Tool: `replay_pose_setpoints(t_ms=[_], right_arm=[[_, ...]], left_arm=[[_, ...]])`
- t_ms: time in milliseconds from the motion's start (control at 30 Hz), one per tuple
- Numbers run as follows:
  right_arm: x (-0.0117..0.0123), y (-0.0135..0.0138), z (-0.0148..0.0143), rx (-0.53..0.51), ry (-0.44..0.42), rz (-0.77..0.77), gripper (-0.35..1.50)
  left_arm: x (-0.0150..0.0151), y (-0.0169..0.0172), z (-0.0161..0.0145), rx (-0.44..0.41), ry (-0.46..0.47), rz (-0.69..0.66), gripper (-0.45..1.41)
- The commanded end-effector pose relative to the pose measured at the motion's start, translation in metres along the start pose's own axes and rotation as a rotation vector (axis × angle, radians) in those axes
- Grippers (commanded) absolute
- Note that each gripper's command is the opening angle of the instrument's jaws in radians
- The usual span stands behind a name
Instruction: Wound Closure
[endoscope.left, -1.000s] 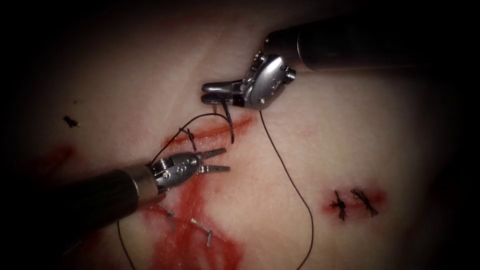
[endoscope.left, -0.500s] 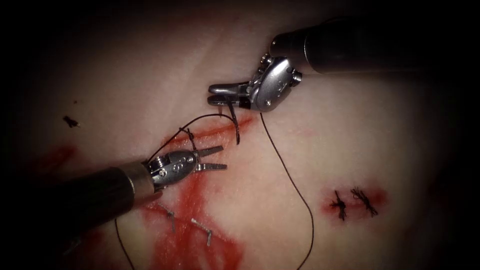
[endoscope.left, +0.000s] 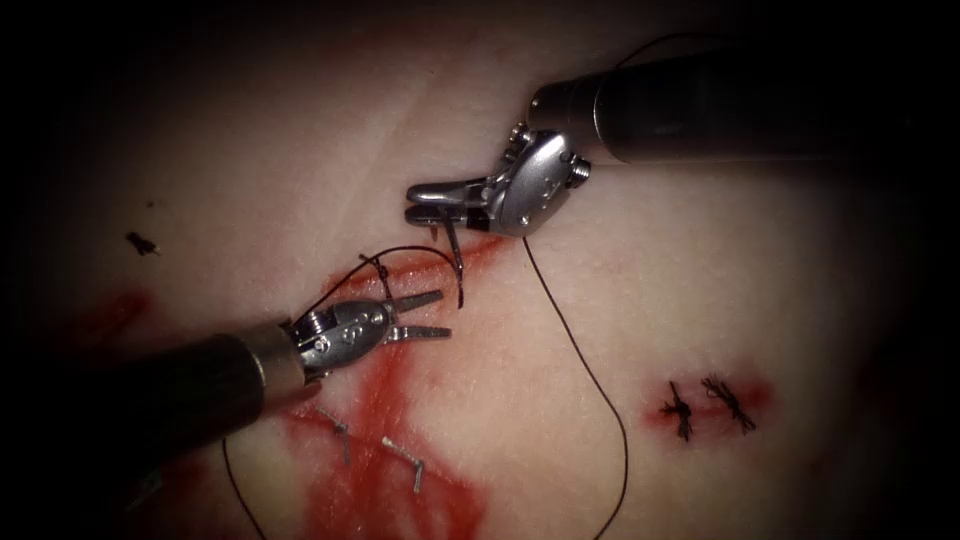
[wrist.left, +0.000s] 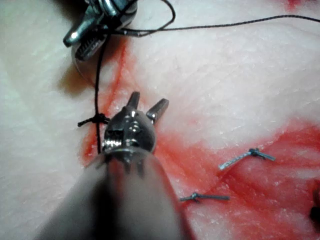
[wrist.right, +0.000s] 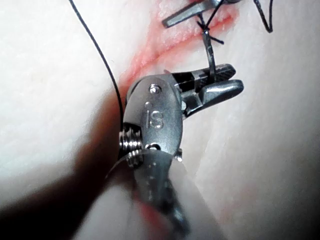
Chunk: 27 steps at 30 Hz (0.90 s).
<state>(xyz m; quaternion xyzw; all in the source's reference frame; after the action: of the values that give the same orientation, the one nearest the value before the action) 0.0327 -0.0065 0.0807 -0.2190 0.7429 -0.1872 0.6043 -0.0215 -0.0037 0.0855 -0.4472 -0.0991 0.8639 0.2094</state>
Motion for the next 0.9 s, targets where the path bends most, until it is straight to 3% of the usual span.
replay_pose_setpoints(t_ms=[33,400,900], right_arm=[[-0.0006,-0.0016,0.0006,0.021,-0.002,-0.027,-0.35],[-0.0022,-0.0038,-0.001,0.036,-0.032,-0.068,-0.35],[-0.0034,-0.0073,-0.0019,0.055,-0.056,0.026,-0.35]], left_arm=[[-0.0001,-0.0003,0.0006,0.0,0.0,0.0,0.39],[0.0001,-0.0008,-0.0006,0.009,-0.003,-0.003,0.39],[0.0,-0.0007,-0.0006,0.012,-0.004,-0.003,0.34]])
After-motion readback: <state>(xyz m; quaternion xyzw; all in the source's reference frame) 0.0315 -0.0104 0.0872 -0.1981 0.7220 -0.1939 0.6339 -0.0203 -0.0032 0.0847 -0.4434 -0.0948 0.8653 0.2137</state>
